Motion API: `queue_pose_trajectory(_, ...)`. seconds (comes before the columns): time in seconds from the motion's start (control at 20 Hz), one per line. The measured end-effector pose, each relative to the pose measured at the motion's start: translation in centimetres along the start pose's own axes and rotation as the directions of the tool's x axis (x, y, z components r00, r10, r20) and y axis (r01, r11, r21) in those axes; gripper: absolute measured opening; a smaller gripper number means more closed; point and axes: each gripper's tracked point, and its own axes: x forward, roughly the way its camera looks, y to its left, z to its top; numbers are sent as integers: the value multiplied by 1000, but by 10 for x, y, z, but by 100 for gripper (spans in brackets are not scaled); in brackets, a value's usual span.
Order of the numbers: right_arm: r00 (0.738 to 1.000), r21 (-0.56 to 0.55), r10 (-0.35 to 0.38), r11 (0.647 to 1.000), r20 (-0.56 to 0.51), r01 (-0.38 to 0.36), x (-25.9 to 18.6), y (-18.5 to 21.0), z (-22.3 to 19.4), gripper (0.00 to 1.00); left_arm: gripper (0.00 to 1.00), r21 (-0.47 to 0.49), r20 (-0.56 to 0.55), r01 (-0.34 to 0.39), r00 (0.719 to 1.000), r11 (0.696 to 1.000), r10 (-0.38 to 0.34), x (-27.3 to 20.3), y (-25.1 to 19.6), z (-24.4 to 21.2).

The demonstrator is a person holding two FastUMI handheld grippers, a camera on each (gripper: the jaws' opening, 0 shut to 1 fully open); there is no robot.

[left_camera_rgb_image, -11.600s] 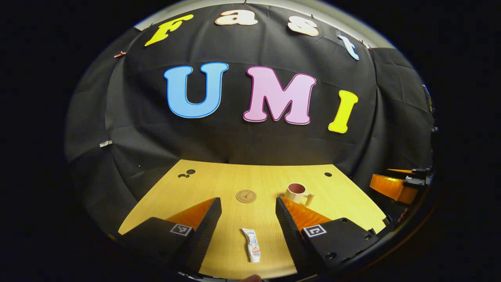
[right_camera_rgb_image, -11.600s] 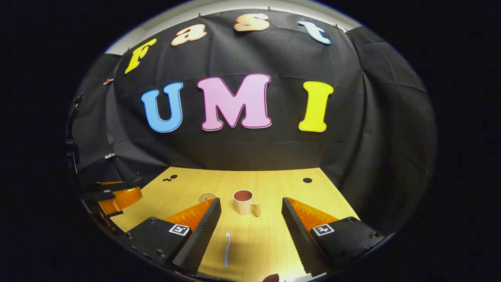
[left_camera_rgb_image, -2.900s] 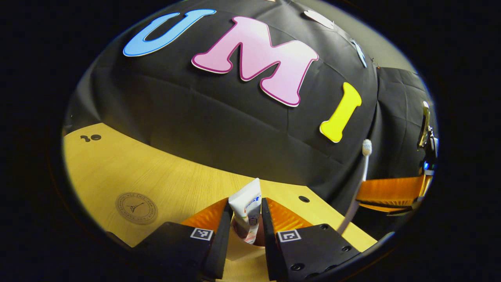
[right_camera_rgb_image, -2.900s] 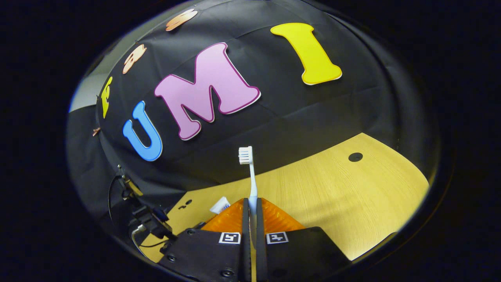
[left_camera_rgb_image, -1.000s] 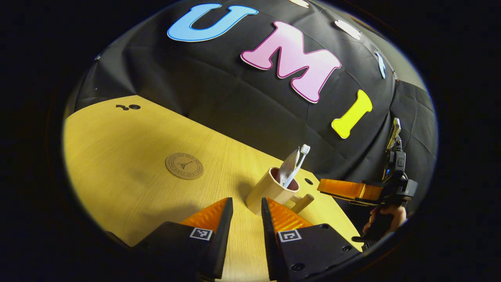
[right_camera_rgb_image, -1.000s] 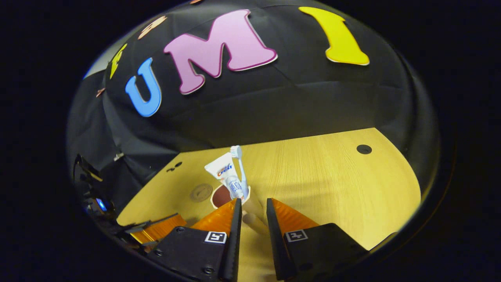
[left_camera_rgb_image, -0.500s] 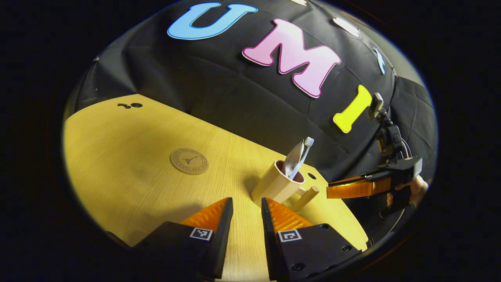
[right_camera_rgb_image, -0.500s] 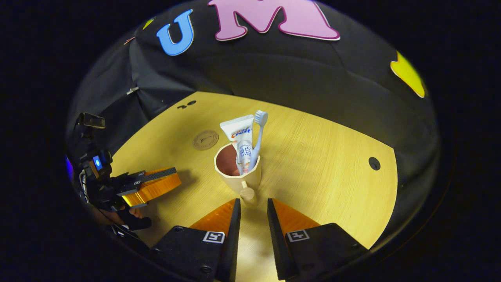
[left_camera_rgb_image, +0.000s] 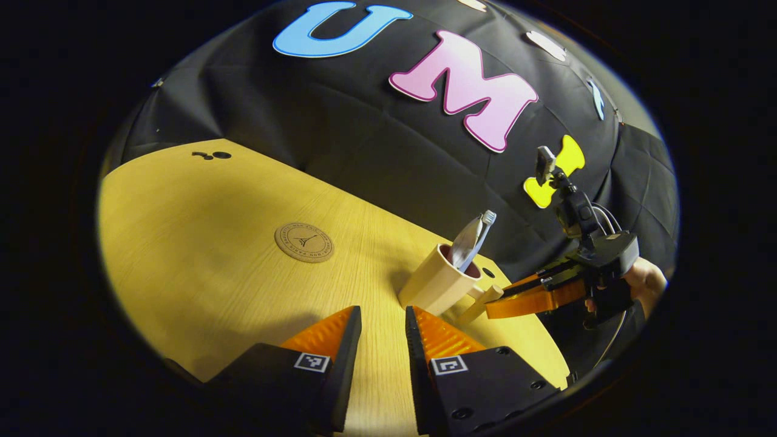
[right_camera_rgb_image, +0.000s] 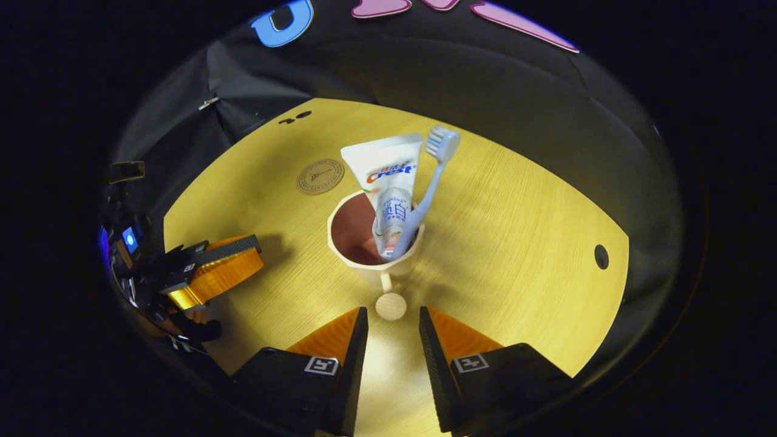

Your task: Put the toothbrush and toothpaste on the desktop into the cup, then pick up the cup and place it on the coaster on the desktop.

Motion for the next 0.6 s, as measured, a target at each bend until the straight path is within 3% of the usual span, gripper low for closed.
queue_pose_trajectory(0.05, 1000, -10, -4, 1000, -11, 4, 7, -2, 2, 53, 46, -1, 1, -1, 1000, 1000, 1, -1, 0, 0)
queue_pose_trajectory(0.3, 997, -39, 10, 999, -77, -13, 33, -1, 2, 53, 46, 2, 0, -7, 1000, 1000, 7, -3, 8, -1)
queue_pose_trajectory(0.6, 989, -98, -29, 995, -143, 15, 50, -3, -2, 52, 46, -18, -2, -24, 1000, 1000, 24, -7, 21, -1)
